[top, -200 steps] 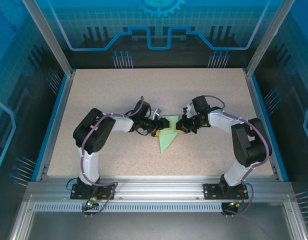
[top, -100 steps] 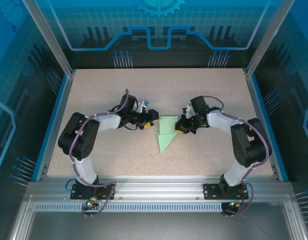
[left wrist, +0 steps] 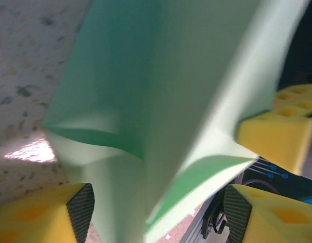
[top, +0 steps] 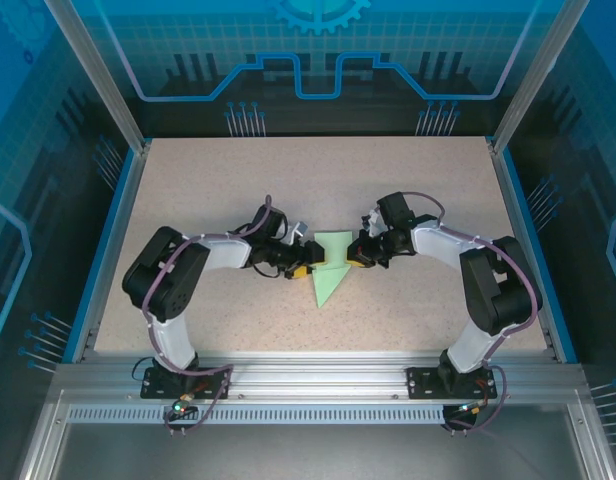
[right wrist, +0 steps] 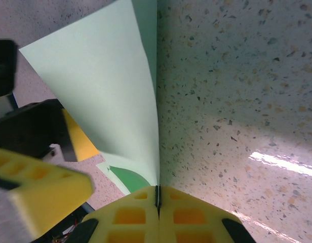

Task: Fold a paper plane with a square sheet of paper (fold left side to right side)
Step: Fold the wing for the fifth time at the center of the table.

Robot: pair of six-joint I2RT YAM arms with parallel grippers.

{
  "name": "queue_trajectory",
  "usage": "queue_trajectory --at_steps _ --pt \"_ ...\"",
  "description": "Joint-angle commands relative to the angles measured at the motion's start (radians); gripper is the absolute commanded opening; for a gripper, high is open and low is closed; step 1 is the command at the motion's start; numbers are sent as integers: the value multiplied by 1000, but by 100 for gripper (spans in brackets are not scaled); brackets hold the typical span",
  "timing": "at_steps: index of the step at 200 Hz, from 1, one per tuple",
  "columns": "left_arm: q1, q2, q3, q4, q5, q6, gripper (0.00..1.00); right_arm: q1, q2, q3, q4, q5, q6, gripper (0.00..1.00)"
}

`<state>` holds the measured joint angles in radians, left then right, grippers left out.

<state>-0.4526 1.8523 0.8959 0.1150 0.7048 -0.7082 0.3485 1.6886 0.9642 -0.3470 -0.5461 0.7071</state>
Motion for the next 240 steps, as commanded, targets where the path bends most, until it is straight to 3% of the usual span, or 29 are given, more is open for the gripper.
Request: queue_trajectory --at_steps 1,94,132,174,218,240 --pt "-15 33 46 34 37 -6 63 15 4 1 -1 6 7 0" --pt "-21 88 78 53 45 -6 28 17 22 10 16 -12 -11 0" --pt "-18 105 84 55 58 31 12 -37 -1 -23 128 -120 -66 25" --pt "-15 105 76 74 85 79 7 -86 79 -9 211 -243 -109 38" --pt "-12 104 64 91 105 109 5 -91 163 47 137 -213 -148 39" --pt "-2 104 57 100 111 114 4 -109 100 21 110 -125 -182 44"
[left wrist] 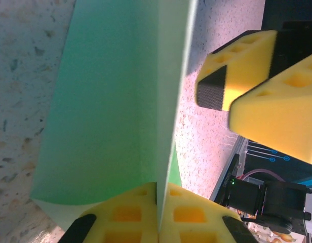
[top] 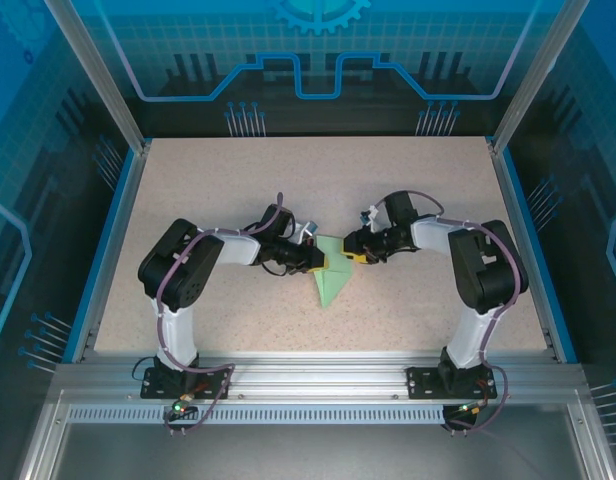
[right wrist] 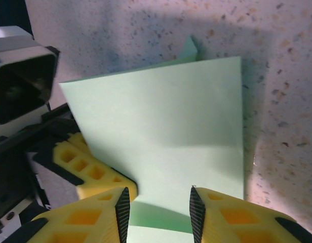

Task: Fold a paper plane with a square sheet of paper (fold left side to right side)
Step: Fold the wing for the fifth time at the center of the table.

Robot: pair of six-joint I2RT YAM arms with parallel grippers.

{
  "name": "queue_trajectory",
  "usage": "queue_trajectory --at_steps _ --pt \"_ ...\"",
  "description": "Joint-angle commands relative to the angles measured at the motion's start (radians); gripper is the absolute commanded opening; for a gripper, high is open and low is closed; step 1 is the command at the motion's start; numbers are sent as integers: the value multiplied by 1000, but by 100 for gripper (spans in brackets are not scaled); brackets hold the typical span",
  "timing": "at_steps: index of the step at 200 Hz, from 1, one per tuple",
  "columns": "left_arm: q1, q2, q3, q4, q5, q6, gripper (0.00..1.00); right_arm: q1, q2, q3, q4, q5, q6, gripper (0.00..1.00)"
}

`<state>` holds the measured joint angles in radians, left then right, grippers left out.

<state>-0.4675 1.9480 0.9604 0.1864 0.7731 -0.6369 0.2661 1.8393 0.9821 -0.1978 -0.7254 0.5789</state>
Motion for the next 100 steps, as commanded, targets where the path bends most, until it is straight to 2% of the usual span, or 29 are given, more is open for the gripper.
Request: queue_trajectory --at_steps 1,41,73,100 --pt "14 7 -8 30 43 42 4 -28 -54 2 -39 58 -54 44" --pt "30 -11 -20 53 107 101 1 -62 -130 -62 -39 19 -180 62" --pt "44 -17 -18 23 141 150 0 -83 -123 -128 80 -53 -229 65" --pt "48 -9 -16 16 155 164 0 -84 -36 -108 158 -131 -228 64"
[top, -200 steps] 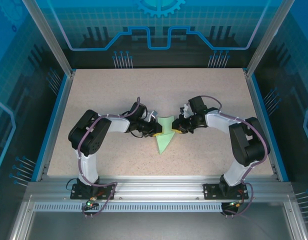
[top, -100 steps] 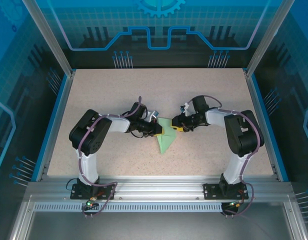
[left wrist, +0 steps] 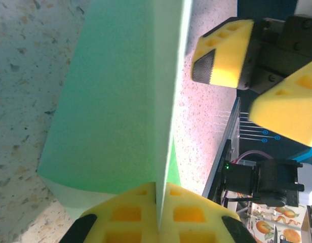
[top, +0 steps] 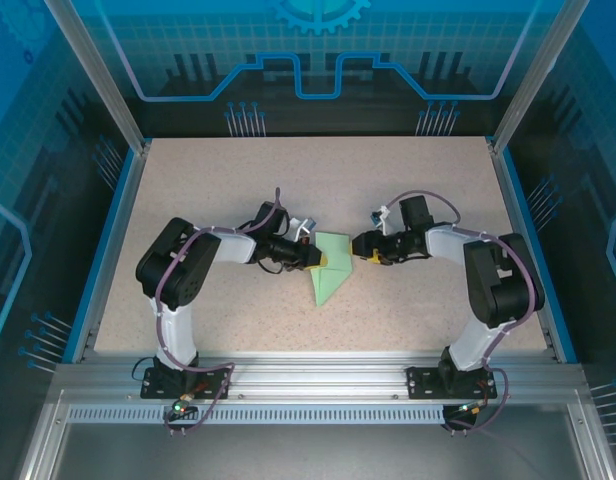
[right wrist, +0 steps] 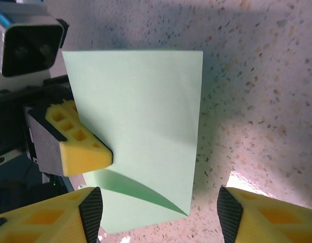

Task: Fold a paper plane with a square sheet of paper (fold left side to right side)
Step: Fold the wing for the fifth time at the center of the table.

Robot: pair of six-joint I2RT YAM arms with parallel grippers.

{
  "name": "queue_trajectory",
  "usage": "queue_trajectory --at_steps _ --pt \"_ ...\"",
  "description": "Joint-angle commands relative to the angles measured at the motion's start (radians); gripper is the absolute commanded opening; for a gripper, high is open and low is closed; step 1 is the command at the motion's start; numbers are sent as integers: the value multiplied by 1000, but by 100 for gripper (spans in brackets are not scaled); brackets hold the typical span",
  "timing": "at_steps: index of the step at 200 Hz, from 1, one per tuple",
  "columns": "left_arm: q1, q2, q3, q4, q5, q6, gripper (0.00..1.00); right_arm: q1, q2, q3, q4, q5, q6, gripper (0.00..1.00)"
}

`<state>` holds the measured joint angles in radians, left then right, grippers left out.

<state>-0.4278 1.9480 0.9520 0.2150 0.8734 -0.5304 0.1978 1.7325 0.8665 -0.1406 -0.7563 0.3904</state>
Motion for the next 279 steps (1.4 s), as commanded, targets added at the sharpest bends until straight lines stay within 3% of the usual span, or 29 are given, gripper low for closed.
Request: queue_trajectory --at_steps 1,38,100,157,176,188,237,264,279 --pt "8 -9 -7 -13 54 57 0 -14 74 8 102 -104 -40 64" --pt "8 8 -2 -17 59 63 0 -6 167 66 151 -170 -32 60" --pt "9 23 7 -32 68 76 0 12 231 102 202 -257 -17 46" --pt "9 41 26 -70 65 106 0 -3 199 118 125 -223 -67 22" --pt "9 52 41 -95 59 123 0 -4 179 124 72 -198 -87 9" --pt "9 55 49 -110 51 134 9 0 164 119 54 -182 -78 0" --pt "13 20 83 -194 -55 178 56 43 113 123 -61 -25 -6 0" --pt "25 -57 106 -301 -174 231 75 62 100 131 -90 20 46 0" --pt "30 -118 105 -363 -274 268 80 75 102 147 -113 42 65 0"
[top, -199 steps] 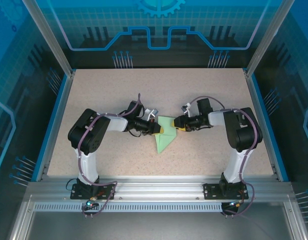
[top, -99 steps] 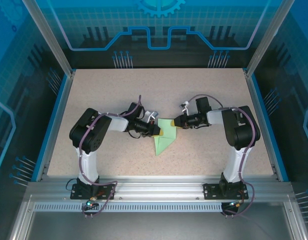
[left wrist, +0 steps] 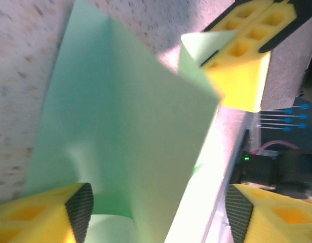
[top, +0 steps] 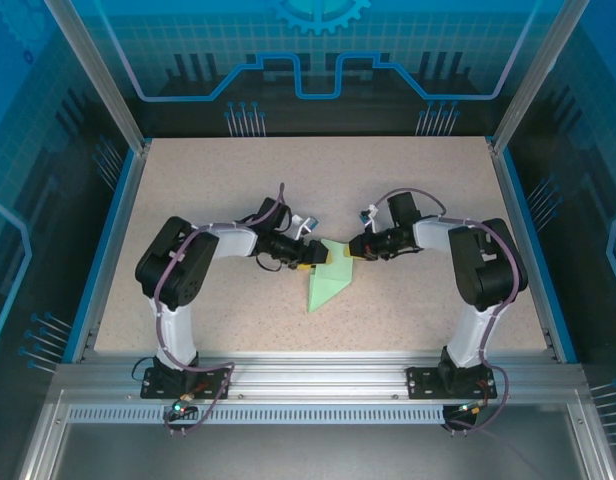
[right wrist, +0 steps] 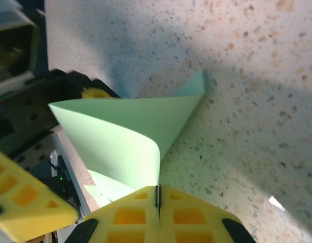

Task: Fold a paper plane with a square sheet of paper (fold left side to right side)
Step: Fold the wing for the fifth time at the center of the table.

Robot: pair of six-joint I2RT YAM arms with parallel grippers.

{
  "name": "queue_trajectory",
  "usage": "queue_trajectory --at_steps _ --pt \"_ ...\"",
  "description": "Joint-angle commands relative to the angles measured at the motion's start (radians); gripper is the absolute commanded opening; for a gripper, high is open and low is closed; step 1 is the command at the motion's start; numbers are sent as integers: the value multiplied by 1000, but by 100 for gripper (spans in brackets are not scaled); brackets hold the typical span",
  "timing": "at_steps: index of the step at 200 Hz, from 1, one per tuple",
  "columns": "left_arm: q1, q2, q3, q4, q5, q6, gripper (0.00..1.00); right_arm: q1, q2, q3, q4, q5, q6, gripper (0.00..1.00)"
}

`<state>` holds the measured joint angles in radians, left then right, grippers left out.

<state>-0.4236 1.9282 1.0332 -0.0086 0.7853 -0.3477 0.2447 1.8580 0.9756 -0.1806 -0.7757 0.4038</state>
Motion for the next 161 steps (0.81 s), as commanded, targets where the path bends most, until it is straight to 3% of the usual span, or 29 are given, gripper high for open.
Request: queue_trajectory --at_steps 1,37,49,69,110,161 --pt "26 -105 23 -143 -193 87 81 29 -23 38 -74 63 52 0" --pt "8 -349 -65 -217 -407 154 82 52 -20 65 -86 92 120 0" --pt "-43 -430 -93 -257 -502 192 80 62 -17 81 -104 107 138 0" --pt "-199 -502 -107 -330 -659 233 77 76 -5 110 -128 115 163 0" --pt "-432 -427 -47 -395 -843 210 77 82 15 158 -186 123 216 0" --pt "-518 -290 53 -426 -960 244 81 96 36 198 -219 125 236 0"
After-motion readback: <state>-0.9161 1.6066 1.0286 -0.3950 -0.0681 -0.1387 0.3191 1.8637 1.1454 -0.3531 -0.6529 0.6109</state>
